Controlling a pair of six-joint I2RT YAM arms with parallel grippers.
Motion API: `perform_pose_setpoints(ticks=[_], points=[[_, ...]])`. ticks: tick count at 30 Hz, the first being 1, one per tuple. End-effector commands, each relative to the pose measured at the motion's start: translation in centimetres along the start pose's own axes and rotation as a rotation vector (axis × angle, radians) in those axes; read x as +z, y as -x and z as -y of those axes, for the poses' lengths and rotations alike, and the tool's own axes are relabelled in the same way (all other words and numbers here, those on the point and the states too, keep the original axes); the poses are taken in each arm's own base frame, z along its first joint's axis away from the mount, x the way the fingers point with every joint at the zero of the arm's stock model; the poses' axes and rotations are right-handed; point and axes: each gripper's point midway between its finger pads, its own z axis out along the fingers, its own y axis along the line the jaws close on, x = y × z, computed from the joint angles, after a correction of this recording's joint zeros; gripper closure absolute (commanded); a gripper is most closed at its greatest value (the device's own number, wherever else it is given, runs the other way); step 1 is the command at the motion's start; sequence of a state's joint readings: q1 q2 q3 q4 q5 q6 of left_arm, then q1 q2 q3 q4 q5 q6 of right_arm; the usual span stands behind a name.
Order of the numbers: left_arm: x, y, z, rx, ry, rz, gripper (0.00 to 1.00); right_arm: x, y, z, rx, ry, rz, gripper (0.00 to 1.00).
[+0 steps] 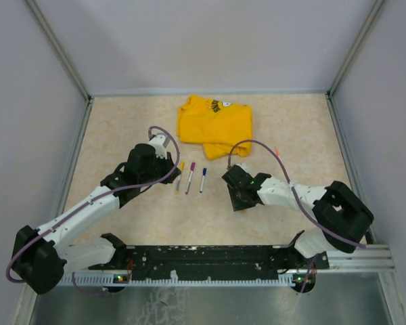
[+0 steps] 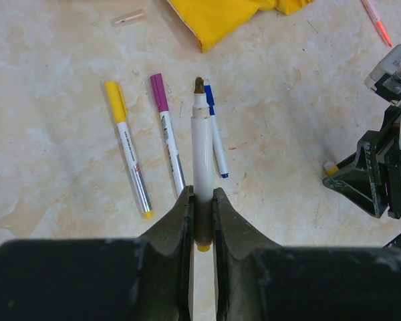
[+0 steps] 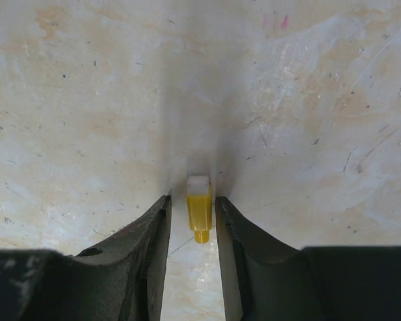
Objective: Insert the pens into the pen caps
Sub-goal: Insert the pen cap onto the pen.
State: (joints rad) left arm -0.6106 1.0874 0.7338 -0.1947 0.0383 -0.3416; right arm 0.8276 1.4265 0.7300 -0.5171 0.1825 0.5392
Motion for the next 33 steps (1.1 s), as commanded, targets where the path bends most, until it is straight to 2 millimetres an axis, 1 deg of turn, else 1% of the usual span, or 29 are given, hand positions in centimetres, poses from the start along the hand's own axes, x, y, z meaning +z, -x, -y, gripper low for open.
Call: perform_pose_setpoints(ticks=[1,7,20,25,28,31,33], points=[[0.1,0.4,0.1,0.008,-0.009,0.014,1.00,-0.2,1.7,-0.7,-0.019,0.014,0.023,0.66],[0.0,0.4,0.0,0.008,-0.006,0.018,1.00,0.1,1.4,-0.7,-0.032,0.008,-0.002,0.68],[0.1,0.3,0.0,0.008,-0.008,0.013,1.00,0.1,0.0,-0.5,-0.060,0.001,-0.073,0.68],[0.1,0.3,0.0,0.008,-0.006,0.012,1.00,0.0,0.0,-0.4,-0.064,-0.004,-0.082,0.70],[0.1,0.3,0.0,0.007,-0.008,0.012,1.00,0.2,-0.2,-0.3,-0.065,-0.009,-0.086,0.75],[0.1,0.3,0.0,0.010,-0.006,0.012,1.00,0.1,-0.1,-0.4,-0.072,-0.004,-0.089,0.87],[-0.1,0.5,0.0,0.014,-0.005,0.014,1.00,-0.3,0.2,-0.5,-0.075,0.002,-0.079,0.93]])
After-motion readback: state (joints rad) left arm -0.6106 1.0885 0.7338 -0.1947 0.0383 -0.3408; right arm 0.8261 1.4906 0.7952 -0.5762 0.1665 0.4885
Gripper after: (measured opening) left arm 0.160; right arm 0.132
